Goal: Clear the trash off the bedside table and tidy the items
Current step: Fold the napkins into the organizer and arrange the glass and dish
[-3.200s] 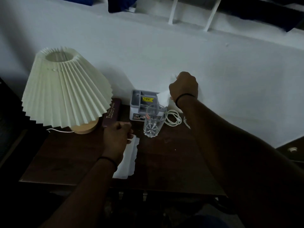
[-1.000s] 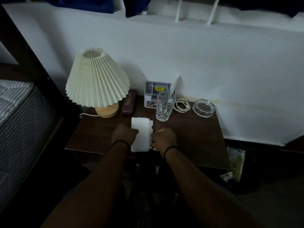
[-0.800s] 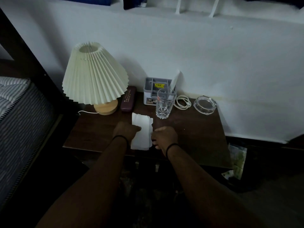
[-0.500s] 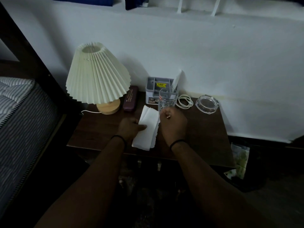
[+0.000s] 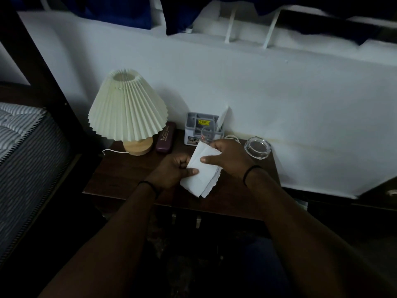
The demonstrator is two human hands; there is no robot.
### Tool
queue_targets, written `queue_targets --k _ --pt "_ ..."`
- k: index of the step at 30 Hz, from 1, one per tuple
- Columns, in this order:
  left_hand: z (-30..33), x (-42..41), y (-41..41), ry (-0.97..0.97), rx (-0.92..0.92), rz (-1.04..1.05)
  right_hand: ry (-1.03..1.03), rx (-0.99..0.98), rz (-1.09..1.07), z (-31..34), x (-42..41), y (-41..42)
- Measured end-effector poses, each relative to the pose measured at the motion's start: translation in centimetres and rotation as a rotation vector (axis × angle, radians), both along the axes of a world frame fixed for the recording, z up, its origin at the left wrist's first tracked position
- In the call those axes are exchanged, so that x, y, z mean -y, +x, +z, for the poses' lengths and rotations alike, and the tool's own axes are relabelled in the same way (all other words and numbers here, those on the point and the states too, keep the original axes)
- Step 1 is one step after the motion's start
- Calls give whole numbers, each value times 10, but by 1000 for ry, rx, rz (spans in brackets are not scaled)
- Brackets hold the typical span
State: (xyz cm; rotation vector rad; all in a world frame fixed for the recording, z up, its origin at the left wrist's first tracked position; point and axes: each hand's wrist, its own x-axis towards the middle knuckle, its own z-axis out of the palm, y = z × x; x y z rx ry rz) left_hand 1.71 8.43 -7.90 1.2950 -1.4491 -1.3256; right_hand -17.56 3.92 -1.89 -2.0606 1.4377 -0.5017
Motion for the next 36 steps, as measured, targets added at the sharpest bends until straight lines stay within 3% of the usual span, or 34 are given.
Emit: queue_targets --k 6,10,14,18,36 --pt "-2 2 3 23 -8 7 -35 -79 30 19 10 4" --pt "-4 4 7 -7 -8 129 -112 -165 -5 47 24 17" --pt "-8 12 14 44 -110 373 -102 64 -195 82 53 32" --pt "-16 22 17 144 -73 549 -143 158 -399 100 86 47" --pt "-37 64 0 184 -143 648 -286 -94 -510 38 157 100"
